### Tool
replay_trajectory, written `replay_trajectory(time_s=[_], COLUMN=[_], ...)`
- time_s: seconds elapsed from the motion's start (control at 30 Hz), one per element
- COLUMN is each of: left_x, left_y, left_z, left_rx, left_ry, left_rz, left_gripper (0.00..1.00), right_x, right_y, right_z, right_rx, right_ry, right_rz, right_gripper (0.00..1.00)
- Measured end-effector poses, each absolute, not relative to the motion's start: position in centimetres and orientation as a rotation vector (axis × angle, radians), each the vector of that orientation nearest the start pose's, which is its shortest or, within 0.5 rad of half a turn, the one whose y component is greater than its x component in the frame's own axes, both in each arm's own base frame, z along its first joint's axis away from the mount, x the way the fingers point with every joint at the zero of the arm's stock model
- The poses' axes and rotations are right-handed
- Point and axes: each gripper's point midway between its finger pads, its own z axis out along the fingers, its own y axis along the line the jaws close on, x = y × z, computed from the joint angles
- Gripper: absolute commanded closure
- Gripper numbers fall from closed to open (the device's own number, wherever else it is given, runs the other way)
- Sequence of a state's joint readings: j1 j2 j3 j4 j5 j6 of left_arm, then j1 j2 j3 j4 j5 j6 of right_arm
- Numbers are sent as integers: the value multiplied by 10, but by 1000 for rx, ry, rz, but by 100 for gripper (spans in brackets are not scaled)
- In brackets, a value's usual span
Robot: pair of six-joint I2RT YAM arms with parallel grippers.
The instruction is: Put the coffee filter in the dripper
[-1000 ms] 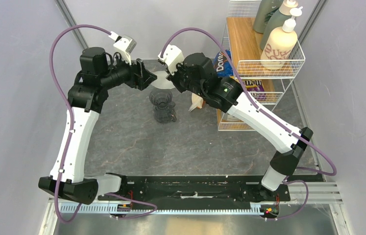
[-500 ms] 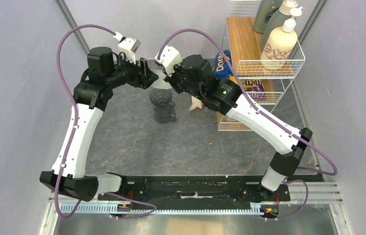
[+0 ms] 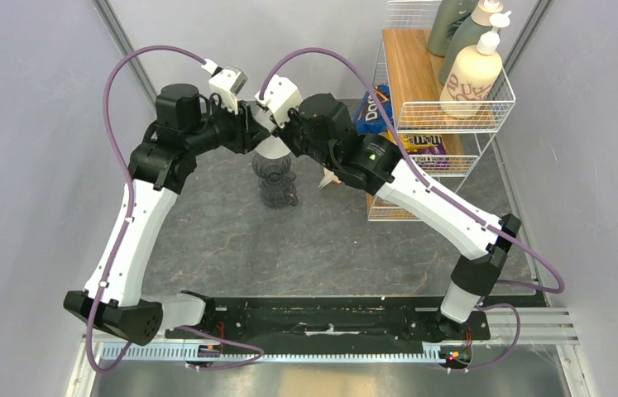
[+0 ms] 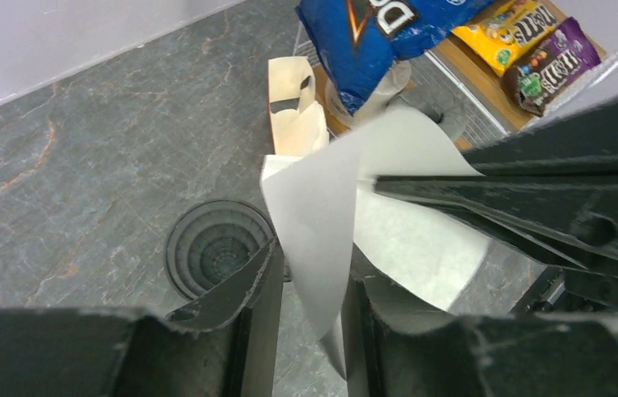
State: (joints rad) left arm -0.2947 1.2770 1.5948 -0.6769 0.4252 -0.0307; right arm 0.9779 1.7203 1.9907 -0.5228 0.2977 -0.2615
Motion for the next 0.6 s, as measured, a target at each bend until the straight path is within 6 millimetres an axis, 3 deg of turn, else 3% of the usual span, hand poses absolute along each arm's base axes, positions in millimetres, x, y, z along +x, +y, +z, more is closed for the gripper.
replay_trajectory(time_s=[0.2, 0.23, 0.3, 0.33, 0.43, 0.6], left_x=[315, 315, 316, 316, 317, 316], left_y=[-180, -180, -176, -174, -166, -153], left_z=[379, 379, 378, 379, 378, 380], left_rx=[542, 535, 507, 494, 416, 295], left_ry=[1864, 1866, 1873, 1874, 1886, 1888], left_rz=[-627, -625, -608, -601, -576, -551], left_gripper=[77, 70, 45, 37, 29, 30], right_x=[334, 334, 334, 334, 334, 336], right_y=[382, 382, 382, 382, 382, 382], right_z=[397, 398, 398, 398, 399, 399], right_rx=[-862, -862, -859, -858, -855, -848], right_ry=[1601, 1601, 1598, 1599, 1598, 1596], right_rz=[226, 227, 229, 229, 229, 224], right_gripper=[100, 100, 100, 100, 100, 100])
